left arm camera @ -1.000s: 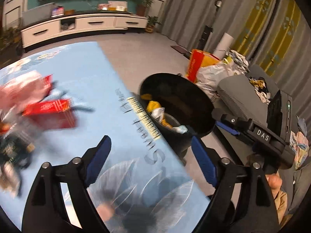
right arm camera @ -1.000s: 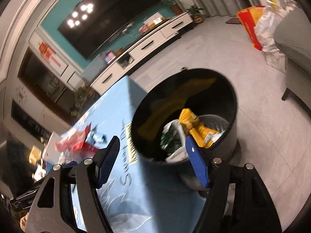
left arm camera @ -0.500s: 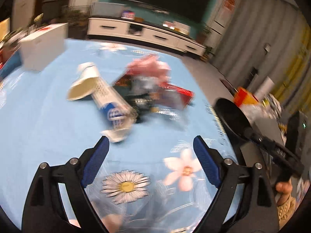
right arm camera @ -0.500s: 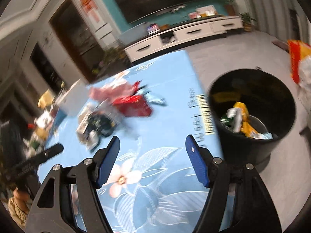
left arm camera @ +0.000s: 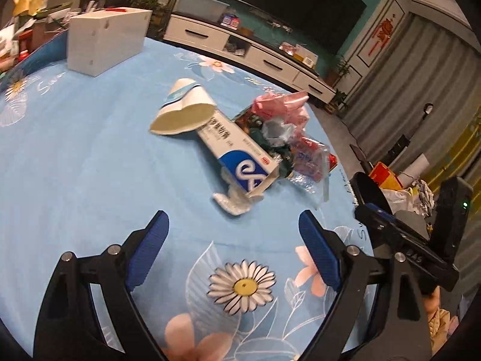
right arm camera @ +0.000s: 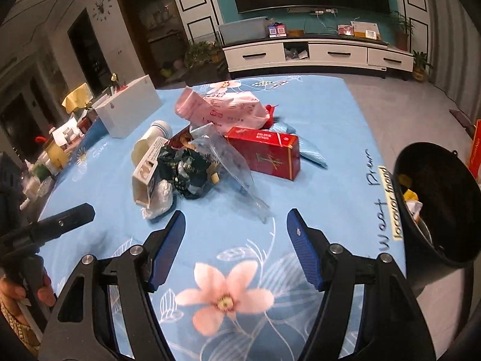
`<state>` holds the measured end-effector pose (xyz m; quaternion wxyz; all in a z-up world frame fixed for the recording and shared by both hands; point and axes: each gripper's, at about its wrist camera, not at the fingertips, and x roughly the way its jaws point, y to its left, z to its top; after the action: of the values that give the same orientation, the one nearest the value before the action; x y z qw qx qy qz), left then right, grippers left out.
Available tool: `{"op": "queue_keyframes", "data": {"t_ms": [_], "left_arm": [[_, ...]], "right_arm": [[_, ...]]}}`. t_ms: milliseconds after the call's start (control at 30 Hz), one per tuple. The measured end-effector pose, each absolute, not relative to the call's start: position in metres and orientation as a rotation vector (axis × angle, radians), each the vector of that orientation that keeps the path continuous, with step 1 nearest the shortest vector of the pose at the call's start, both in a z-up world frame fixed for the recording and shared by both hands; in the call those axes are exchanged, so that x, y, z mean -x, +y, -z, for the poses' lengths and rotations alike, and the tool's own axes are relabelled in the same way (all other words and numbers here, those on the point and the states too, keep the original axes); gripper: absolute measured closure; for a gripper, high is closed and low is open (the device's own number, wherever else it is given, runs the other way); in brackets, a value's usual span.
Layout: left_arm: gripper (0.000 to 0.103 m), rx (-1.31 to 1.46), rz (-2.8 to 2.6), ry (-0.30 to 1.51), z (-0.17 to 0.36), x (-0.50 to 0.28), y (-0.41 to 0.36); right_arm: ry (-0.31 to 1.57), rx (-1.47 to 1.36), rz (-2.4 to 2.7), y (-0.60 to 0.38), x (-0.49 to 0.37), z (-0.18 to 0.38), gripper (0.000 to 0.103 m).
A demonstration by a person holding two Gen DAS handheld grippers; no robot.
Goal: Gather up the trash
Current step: 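Move both open tools back over the trash pile on the table, then grasp the white-and-blue ointment box with the left tool while the right tool grasps the clear plastic wrapper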
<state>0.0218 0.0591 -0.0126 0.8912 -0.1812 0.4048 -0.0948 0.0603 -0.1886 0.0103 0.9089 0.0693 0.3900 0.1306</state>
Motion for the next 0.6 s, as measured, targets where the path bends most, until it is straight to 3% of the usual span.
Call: {"op": "queue_keyframes", "data": {"t_ms": [600], "left_arm": [[0.015, 0.5, 0.218, 0.89, 0.04, -0.107, 0.035]], "right_arm": [[0.794, -0.076, -0.328, -0.171, -0.123, 0.014, 0.034]]}}
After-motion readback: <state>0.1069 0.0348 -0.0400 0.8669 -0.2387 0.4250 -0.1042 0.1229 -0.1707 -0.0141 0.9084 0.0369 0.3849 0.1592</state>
